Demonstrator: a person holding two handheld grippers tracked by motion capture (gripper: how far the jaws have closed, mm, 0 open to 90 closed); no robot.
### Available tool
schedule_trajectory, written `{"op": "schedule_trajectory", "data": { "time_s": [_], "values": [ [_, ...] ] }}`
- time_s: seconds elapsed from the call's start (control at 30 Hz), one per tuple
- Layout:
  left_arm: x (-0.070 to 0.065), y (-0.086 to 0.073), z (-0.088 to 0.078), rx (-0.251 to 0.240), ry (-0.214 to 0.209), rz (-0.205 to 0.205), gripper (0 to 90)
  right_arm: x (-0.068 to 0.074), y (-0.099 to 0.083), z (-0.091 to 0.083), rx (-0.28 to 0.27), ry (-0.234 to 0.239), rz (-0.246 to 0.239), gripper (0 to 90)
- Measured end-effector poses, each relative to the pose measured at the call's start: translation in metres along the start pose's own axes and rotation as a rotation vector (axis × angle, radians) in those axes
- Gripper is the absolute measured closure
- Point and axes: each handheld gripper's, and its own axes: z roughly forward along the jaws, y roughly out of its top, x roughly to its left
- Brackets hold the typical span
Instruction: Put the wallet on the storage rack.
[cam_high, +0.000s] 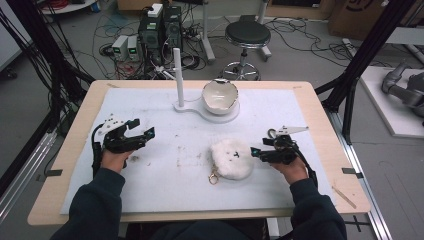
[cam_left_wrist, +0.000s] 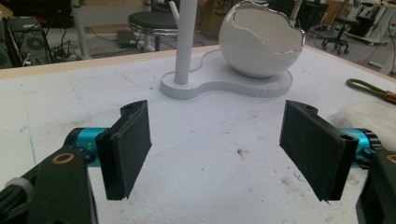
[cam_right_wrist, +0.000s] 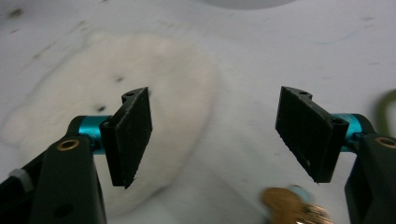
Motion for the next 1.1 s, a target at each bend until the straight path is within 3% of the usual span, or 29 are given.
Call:
{"op": "schedule_trajectory", "data": {
  "time_s": [0.13, 0.17, 0.27, 0.37, 0.4, 0.5, 0.67, 0.77, 0.8, 0.83, 0.87, 0.9, 0.93, 0.97, 1.0, 1.1],
  "values": [
    [0.0, -0.001, 0.002, 0.013, -0.002, -0.001, 25.1, 0.008, 0.001, 0.014, 0.058, 0.031, -0.027, 28.2],
    [-0.001, -0.001, 0.002, 0.016, -0.003, 0.001, 25.2, 0.012, 0.0, 0.022, 0.111, 0.032, -0.055, 32.2],
    [-0.002, -0.001, 0.003, 0.024, -0.006, 0.003, 25.3, 0.009, -0.002, 0.028, 0.161, 0.066, -0.037, 37.0],
    [-0.003, -0.001, 0.004, 0.029, -0.009, 0.008, 25.3, 0.008, -0.002, 0.027, 0.174, 0.133, -0.034, 57.3],
    [-0.005, -0.002, 0.005, 0.034, -0.018, 0.005, 25.3, 0.01, -0.002, 0.027, 0.179, 0.133, -0.039, 66.4],
    [-0.008, -0.002, 0.007, 0.04, -0.03, 0.0, 25.4, 0.015, -0.002, 0.024, 0.17, 0.129, -0.071, 74.3],
    [-0.017, -0.003, 0.014, 0.054, -0.084, -0.015, 27.8, 0.019, 0.002, 0.018, 0.097, 0.105, -0.111, 79.3],
    [-0.026, -0.002, 0.02, 0.045, -0.152, -0.065, 28.0, 0.027, 0.008, 0.008, -0.033, 0.079, -0.176, 80.2],
    [-0.03, -0.002, 0.022, 0.042, -0.173, -0.065, 28.2, 0.032, 0.011, 0.004, -0.104, 0.063, -0.194, 80.6],
    [-0.035, -0.001, 0.025, 0.045, -0.193, -0.062, 28.2, 0.032, 0.011, 0.004, -0.104, 0.063, -0.194, 80.6],
    [-0.041, -0.001, 0.029, 0.046, -0.213, -0.06, 28.2, 0.036, 0.013, 0.003, -0.147, 0.053, -0.206, 80.8],
    [-0.046, -0.001, 0.032, 0.052, -0.234, -0.051, 28.2, 0.036, 0.013, 0.003, -0.147, 0.053, -0.206, 80.8],
    [-0.057, -0.001, 0.039, 0.069, -0.266, -0.031, 28.2, 0.041, 0.015, 0.002, -0.186, 0.046, -0.219, 81.0],
    [-0.057, -0.001, 0.039, 0.069, -0.266, -0.031, 28.2, 0.041, 0.015, 0.002, -0.186, 0.046, -0.219, 81.0],
    [-0.067, -0.001, 0.046, 0.086, -0.302, -0.014, 28.2, 0.045, 0.017, 0.0, -0.225, 0.052, -0.213, 81.2],
    [-0.077, -0.002, 0.052, 0.095, -0.332, -0.007, 27.5, 0.048, 0.019, -0.003, -0.261, 0.059, -0.21, 81.2]
  ]
}}
